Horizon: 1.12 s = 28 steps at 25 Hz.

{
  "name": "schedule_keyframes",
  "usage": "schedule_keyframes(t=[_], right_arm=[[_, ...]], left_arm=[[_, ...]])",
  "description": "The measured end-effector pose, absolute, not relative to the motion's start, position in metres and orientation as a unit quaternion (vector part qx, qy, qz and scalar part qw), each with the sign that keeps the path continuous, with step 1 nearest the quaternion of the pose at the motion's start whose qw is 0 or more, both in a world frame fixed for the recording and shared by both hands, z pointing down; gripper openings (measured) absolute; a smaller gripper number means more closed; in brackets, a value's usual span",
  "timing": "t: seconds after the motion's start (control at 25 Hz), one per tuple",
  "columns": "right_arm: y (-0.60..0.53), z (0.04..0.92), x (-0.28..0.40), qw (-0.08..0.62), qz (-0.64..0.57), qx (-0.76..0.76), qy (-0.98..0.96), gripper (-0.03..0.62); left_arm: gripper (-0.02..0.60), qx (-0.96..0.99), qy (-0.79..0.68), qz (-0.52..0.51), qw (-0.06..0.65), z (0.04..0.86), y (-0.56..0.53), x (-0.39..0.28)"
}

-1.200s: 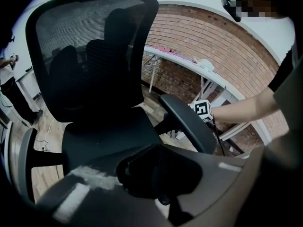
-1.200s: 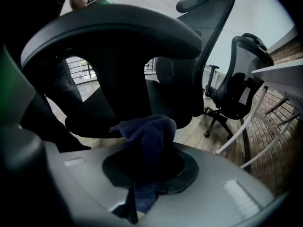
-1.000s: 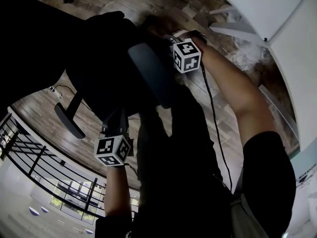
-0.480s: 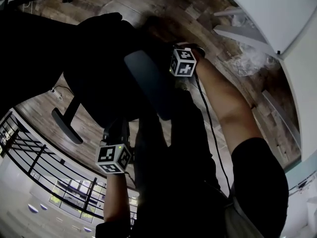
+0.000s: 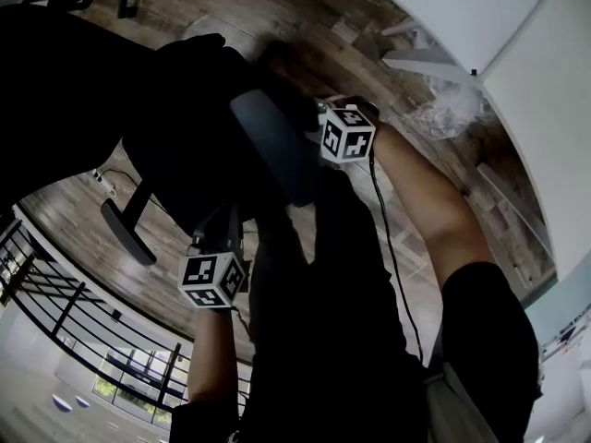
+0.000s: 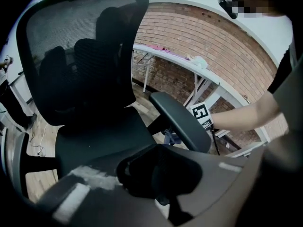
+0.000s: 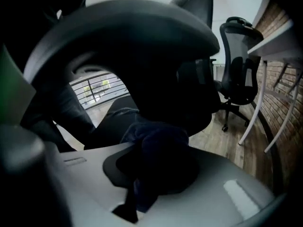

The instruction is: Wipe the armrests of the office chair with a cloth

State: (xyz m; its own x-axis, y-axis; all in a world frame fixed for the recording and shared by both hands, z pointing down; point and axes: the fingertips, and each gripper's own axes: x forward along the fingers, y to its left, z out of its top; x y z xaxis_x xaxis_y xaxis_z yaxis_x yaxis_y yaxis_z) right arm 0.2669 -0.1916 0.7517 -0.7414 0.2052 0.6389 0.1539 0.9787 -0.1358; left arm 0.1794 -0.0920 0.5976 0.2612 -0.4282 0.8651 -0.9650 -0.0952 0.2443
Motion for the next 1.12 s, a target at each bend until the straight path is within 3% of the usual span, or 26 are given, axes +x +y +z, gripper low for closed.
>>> schedule_keyframes(t=[0.24, 0.6, 0.8, 1.12], right_arm=[[-0.202, 0.695, 0.281, 0.322, 0.027, -0.056, -0.945, 0.067], [-0.232, 0.631, 0.322, 0.344, 0.034, 0.118, -0.931, 0.067], [-0.217, 0.553, 0.319, 0.299, 0.042, 0.196, -0.933, 0.067], [-0.165, 0.444, 0.251, 0.185, 0.078, 0.295, -0.934, 0.069]], left_arm=[[0.005, 0.682, -0.53, 0.284, 0.417, 0.574, -0.097, 0.189], [0.005, 0.701, -0.543, 0.226, 0.405, 0.532, -0.094, 0.172], [0.005, 0.717, -0.548, 0.198, 0.382, 0.505, -0.083, 0.142], [0.005, 0.741, -0.567, 0.153, 0.325, 0.438, -0.063, 0.064]])
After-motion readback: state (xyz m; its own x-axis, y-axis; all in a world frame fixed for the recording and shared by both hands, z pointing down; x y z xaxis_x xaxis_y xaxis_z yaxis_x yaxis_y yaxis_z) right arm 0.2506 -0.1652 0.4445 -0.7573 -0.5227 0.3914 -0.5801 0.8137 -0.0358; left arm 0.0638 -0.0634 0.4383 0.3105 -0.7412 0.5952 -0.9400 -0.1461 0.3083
